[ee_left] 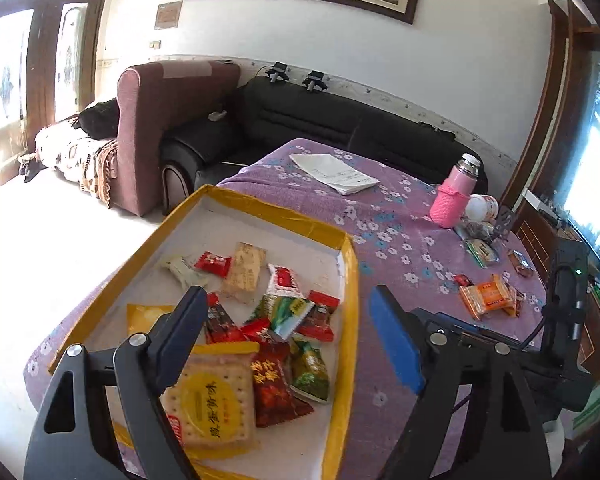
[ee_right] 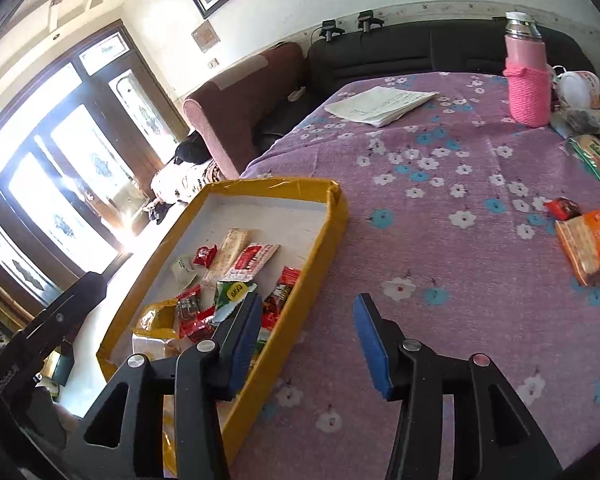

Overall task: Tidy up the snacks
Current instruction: 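Move left tool to orange cracker pack while right tool approaches dark red candy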

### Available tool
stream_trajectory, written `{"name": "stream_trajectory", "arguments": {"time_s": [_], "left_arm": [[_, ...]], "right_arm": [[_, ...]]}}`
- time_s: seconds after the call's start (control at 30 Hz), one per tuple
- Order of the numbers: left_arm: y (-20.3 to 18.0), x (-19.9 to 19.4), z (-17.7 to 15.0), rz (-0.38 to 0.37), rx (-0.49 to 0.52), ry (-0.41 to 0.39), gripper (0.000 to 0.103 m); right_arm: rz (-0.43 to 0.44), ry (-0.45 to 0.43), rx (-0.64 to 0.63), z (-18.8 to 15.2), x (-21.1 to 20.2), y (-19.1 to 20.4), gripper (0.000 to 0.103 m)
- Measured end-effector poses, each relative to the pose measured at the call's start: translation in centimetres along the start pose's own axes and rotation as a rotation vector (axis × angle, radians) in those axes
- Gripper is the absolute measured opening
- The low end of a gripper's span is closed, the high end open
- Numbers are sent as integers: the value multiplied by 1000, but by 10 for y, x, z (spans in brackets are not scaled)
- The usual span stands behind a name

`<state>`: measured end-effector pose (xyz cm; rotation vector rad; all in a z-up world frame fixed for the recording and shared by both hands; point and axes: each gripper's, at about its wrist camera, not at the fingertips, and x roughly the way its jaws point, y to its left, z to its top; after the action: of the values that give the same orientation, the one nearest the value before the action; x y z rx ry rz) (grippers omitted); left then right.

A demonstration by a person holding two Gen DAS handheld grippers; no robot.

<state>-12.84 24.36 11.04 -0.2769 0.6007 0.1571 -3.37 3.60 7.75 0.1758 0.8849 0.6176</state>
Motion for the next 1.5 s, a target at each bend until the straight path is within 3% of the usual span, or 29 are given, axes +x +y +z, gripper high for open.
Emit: {"name": "stream_trajectory", "arguments": {"time_s": [0.27,0.43,0.63,0.77,0.93,1.0,1.13,1.27,1.37,1.5], "left_arm": [[-50,-10,-17,21,90,8,83],[-69,-13,-25,-25,86,5,83],[-103,2,-46,-128,97,52,83],[-120,3,-53,-166,132,66,83],[-123,12,-56,-197,116,113,83],[-122,13,-56,-208,106,127,83],[-116,14,-54,-210,96,130,83],[-105,21,-54,-203,73,141,83],[-100,28,-55,-206,52,157,83],[-98,34,-56,-228,29,176,83]], "right_arm": [[-26,-33,103,-21,-38,-60,52],[-73,-81,157,-26,-68,-106,52],[-219,-141,272,-25,-107,-188,53],[-291,-165,349,-15,-123,-238,53],[-279,-154,395,23,-105,-262,53],[-325,-163,368,45,-93,-263,53],[-425,-122,286,85,-57,-267,53],[-426,-36,216,106,-23,-266,52],[-348,85,160,101,-3,-256,54],[-216,261,140,68,2,-237,54]]}}
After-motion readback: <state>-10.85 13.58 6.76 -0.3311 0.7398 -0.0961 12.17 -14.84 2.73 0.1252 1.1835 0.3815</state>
